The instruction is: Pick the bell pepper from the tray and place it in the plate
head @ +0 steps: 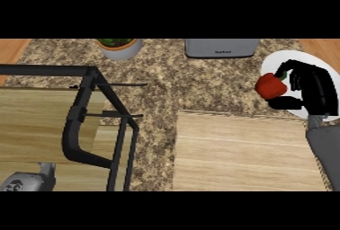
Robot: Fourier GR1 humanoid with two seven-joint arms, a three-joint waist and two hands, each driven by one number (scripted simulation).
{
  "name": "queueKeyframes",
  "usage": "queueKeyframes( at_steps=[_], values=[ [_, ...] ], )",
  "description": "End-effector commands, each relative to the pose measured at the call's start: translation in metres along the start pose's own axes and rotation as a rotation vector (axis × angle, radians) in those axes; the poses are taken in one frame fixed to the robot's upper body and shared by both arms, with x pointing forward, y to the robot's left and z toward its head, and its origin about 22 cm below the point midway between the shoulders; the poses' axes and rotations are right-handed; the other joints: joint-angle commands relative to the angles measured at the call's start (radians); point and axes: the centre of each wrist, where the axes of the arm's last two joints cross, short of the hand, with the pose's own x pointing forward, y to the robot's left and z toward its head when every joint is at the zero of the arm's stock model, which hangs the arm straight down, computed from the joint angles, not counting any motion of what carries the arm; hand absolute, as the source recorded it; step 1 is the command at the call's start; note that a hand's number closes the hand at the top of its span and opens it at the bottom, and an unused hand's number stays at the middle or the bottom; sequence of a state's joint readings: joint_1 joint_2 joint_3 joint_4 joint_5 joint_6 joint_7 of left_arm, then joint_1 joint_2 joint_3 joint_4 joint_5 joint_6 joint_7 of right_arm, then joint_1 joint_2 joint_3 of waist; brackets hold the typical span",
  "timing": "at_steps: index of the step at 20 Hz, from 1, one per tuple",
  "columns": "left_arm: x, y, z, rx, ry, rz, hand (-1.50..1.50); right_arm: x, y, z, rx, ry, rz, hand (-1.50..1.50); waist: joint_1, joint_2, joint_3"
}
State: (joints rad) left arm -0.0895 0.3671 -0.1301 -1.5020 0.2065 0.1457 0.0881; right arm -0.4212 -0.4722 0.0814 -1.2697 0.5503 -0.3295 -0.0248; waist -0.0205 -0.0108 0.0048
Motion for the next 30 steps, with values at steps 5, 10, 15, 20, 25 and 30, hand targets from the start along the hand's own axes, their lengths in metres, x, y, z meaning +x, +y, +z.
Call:
queueKeyframes(
  at_steps=[5,10,15,20,25,30],
  values=[
    [-0.006,0.002,-0.010,0.011,0.081,-0.005,0.00,-0.058,-0.048,-0.015,-0.089,0.172,-0.005,1.50,0.025,0.014,-0.004],
    [-0.010,0.006,-0.009,0.029,0.077,0.003,0.00,-0.100,-0.064,-0.022,-0.093,0.211,-0.009,1.50,0.039,0.018,-0.003],
    [-0.014,-0.009,-0.009,-0.003,0.055,0.022,0.00,-0.129,-0.072,-0.021,0.017,0.268,0.106,1.50,0.053,0.024,-0.003],
    [0.005,-0.018,-0.021,-0.007,0.027,0.005,0.00,-0.153,-0.073,-0.009,0.163,0.383,-0.067,1.50,0.066,0.034,0.000],
    [0.009,-0.013,-0.022,-0.026,0.054,0.014,0.00,-0.162,-0.076,-0.005,0.207,0.251,-0.072,-1.50,0.064,0.030,0.000],
    [0.011,0.002,-0.018,0.001,0.044,0.005,0.00,-0.159,-0.077,-0.010,0.039,0.099,-0.155,-1.50,0.062,0.028,0.000]
  ],
)
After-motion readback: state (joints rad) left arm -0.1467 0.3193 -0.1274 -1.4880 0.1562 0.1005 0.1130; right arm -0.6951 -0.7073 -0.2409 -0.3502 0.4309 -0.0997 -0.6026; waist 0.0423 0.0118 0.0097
